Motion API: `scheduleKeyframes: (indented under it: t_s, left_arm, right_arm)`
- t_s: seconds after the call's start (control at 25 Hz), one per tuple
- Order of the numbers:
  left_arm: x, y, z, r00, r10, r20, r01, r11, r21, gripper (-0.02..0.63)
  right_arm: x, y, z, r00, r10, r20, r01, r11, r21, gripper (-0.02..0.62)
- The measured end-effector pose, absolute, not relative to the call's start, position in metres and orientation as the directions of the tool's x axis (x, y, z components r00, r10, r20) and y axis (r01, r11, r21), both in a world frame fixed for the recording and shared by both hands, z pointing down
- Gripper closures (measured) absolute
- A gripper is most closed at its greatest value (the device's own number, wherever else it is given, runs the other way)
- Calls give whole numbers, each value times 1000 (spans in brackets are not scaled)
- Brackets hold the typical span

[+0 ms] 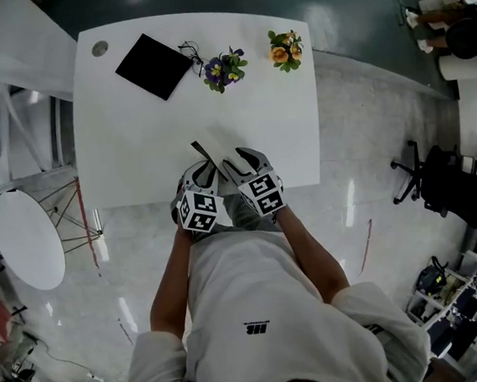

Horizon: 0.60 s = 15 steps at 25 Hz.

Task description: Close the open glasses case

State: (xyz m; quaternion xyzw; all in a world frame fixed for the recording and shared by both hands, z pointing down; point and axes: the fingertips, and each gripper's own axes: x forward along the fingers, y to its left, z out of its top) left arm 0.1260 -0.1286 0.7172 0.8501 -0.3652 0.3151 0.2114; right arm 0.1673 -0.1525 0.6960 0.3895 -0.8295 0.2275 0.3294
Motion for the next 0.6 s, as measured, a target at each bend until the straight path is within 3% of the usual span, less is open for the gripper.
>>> scheduleKeyframes:
  t_s: [0.6]
  left_arm:
    - [115,-118,731,527,-466,710,-753,-644,136,508]
  right_arm:
    - [157,-144,702,-472,-484,737,-787,609,-103,410]
